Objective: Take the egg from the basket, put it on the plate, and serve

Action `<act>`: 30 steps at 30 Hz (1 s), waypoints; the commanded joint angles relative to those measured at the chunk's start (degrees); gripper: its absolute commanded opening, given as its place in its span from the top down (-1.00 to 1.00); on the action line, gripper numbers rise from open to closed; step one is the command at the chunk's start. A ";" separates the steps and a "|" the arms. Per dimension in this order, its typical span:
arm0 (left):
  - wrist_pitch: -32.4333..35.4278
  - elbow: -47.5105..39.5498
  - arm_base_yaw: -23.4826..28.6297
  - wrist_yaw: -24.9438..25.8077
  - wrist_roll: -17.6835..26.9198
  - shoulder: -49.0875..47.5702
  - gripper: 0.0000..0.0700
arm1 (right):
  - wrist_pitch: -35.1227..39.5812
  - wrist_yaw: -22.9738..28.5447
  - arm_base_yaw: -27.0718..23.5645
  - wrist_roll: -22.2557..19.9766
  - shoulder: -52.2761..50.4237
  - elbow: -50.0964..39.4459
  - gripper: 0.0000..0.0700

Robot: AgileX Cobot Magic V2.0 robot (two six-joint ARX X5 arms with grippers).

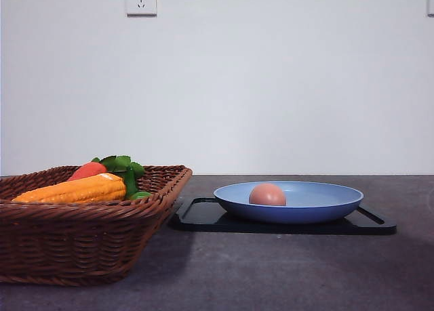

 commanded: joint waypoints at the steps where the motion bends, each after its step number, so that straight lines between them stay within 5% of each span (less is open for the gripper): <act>1: 0.00 -1.60 0.02 0.02 0.00 -0.09 1.00 | 0.39 0.09 -0.02 0.55 -0.04 -0.35 1.00; 30: 0.00 -1.60 0.02 0.02 0.00 -0.09 1.00 | 0.39 0.09 -0.02 0.55 -0.04 -0.35 1.00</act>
